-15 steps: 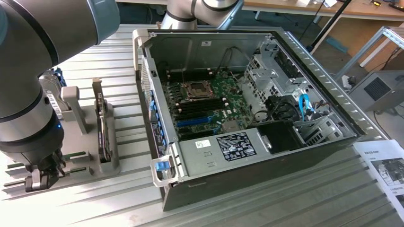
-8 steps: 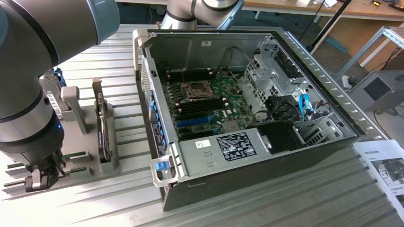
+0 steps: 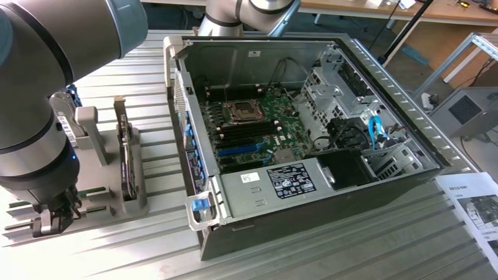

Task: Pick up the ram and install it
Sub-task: 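Pick up the ram and move it above insertion slot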

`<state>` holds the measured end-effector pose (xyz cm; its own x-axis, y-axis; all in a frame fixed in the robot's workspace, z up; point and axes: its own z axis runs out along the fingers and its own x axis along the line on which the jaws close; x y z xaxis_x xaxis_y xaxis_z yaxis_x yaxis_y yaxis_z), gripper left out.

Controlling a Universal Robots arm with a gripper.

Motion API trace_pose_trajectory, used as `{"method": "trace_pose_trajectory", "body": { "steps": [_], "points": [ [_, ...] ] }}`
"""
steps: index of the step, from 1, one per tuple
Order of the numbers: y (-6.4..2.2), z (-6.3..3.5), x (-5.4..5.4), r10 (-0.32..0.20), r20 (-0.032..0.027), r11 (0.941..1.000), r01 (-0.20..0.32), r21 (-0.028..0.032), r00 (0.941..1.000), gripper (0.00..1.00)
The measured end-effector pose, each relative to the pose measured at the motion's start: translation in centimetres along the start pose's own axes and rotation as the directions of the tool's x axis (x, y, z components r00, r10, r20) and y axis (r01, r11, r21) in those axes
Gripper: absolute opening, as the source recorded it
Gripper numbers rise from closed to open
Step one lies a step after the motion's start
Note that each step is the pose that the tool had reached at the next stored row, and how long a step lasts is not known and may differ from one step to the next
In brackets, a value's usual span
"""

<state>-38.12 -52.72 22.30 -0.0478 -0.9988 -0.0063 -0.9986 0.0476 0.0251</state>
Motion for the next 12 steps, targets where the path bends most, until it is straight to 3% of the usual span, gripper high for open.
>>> {"method": "trace_pose_trajectory", "body": {
  "steps": [12],
  "points": [
    [0.01, 0.32, -0.05, 0.0, 0.0003, 1.0, 0.0, 0.0002, 1.0, 0.24]
  ]
}}
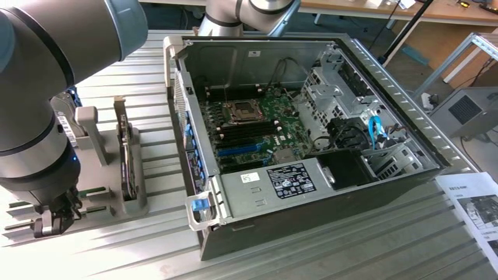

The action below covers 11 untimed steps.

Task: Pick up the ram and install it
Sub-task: 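Pick up the ram and move it above insertion slot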

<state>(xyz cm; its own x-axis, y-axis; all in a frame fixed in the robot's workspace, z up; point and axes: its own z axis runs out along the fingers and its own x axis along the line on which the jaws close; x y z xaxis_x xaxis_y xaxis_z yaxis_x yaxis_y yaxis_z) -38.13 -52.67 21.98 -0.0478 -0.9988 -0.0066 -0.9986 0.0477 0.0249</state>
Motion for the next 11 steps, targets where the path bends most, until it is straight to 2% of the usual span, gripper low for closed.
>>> {"method": "trace_pose_trajectory", "body": {
  "steps": [11],
  "points": [
    [0.02, 0.37, 0.0, 0.0, 0.0002, 1.0, 0.0, 0.0002, 1.0, 0.24]
  ]
}}
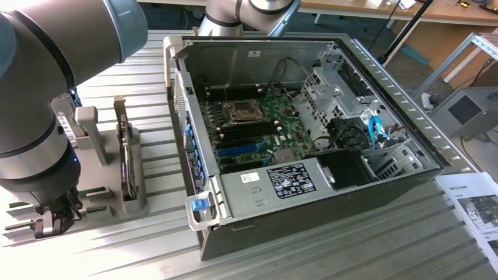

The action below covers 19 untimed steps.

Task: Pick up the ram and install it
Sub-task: 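Pick up the ram and move it above insertion slot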

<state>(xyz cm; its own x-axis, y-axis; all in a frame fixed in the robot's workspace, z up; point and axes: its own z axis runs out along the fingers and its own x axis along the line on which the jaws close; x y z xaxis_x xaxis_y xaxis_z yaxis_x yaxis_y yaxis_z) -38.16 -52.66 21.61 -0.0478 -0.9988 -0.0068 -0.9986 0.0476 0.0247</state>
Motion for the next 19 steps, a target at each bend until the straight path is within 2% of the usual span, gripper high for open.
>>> {"method": "trace_pose_trajectory", "body": {
  "steps": [9, 19],
  "points": [
    [-0.01, 0.41, -0.01, 0.0, -0.0003, 1.0, 0.0, -0.0003, 1.0, 0.24],
    [-0.1, 0.41, -0.02, 0.0, -0.0003, 1.0, 0.0, -0.0003, 1.0, 0.24]
  ]
}}
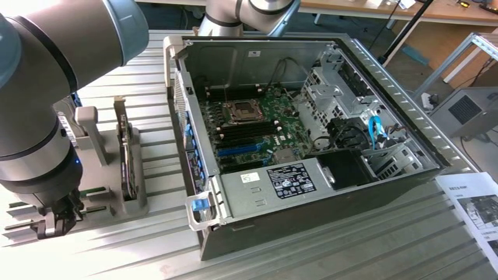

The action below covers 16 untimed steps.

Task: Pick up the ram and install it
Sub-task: 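Pick up the ram and move it above insertion slot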

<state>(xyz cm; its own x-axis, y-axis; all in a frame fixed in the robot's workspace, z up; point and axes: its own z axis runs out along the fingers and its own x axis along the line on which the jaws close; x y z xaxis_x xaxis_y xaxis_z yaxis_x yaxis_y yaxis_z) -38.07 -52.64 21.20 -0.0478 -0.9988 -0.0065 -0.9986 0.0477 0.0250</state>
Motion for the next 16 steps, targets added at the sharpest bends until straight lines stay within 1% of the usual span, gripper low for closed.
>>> {"method": "trace_pose_trajectory", "body": {
  "steps": [7, 8, 9, 10, 11, 16],
  "points": [
    [0.0, 0.0, 0.0, 0.0, 0.0, 1.0, 0.0, 0.0, 1.0, 0.24],
    [0.0, 0.0, 0.0, 0.0, 0.0, 1.0, 0.0, 0.0, 1.0, 0.23],
    [0.0, 0.0, 0.0, 0.0, 0.0, 1.0, 0.0, 0.0, 1.0, 0.16],
    [0.0, 0.0, 0.0, 0.0, 0.0, 1.0, 0.0, -0.0001, 1.0, 0.16],
    [0.0, 0.0, 0.0, 0.0, 0.0, 1.0, 0.0, -0.0001, 1.0, 0.12],
    [0.0, 0.0, 0.0, 0.0, 0.0, 1.0, 0.0, 0.0, 1.0, 0.12]
  ]
}}
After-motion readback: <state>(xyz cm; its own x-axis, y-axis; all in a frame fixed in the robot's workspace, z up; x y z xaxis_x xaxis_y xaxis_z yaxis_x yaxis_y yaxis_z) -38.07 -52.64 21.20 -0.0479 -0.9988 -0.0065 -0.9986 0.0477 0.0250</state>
